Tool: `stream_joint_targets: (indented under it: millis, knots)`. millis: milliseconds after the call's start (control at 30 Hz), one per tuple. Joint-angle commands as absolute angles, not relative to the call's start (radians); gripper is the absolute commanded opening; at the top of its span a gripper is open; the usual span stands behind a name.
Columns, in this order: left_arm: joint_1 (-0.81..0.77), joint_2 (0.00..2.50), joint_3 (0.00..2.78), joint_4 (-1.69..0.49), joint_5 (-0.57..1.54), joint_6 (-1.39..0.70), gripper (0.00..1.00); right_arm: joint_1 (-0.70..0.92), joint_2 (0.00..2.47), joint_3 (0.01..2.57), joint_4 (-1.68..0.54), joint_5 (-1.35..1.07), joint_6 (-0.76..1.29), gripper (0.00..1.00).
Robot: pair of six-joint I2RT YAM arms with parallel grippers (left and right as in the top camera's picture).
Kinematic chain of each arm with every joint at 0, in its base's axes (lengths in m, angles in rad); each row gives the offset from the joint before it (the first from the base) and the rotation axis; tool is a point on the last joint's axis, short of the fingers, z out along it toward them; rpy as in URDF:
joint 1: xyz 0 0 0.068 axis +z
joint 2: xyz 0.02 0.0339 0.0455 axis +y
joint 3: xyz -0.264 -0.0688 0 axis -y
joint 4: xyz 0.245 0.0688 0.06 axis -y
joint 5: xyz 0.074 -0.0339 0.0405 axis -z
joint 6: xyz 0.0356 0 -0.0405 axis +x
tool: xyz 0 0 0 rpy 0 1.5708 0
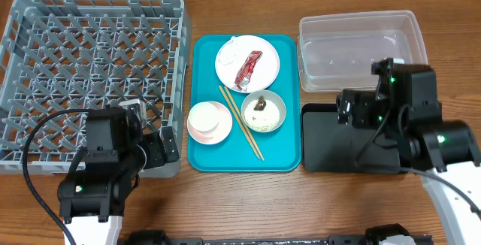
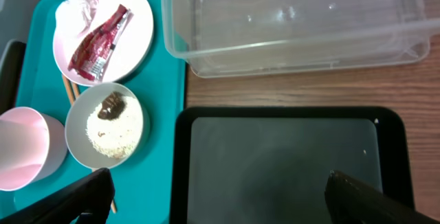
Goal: Sort waste into correct bins and load items into the dishwasher
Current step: 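Reach the right gripper to the white plate and grasp the red wrapper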
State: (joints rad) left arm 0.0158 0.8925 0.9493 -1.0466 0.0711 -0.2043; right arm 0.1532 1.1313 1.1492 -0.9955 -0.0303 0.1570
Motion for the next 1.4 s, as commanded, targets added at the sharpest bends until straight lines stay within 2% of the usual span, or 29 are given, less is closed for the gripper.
stream_joint_targets:
  millis: [0, 267, 433, 700, 967, 1167, 1367]
  knots:
    - [0.028, 0.895, 0.979, -1.056, 0.079, -0.207, 1.00, 0.157, 1.145, 1.195, -0.995, -0.072, 0.155, 1.00]
    - [0.028, 0.895, 0.979, -1.058, 0.078, -0.207, 1.00, 0.157, 1.147, 1.197, -0.921, -0.110, 0.187, 1.00]
    - [0.028, 0.897, 0.979, -1.058, 0.073, -0.210, 1.00, 0.165, 1.205, 1.265, -0.978, -0.116, 0.203, 1.00]
    - [0.028, 0.934, 0.979, -1.058, 0.068, -0.218, 1.00, 0.270, 1.431, 1.499, -1.080, -0.117, 0.209, 1.00]
    - [0.029, 0.942, 0.984, -1.064, 0.019, -0.217, 1.00, 0.393, 1.678, 1.760, -1.080, -0.113, 0.208, 1.00]
    - [0.120, 0.942, 1.014, -1.081, 0.016, -0.217, 1.00, 0.456, 1.858, 1.923, -1.056, -0.098, 0.210, 1.00]
    - [0.194, 0.942, 1.018, -1.080, 0.054, -0.213, 1.00, 0.511, 1.972, 1.924, -0.955, -0.052, 0.264, 1.00]
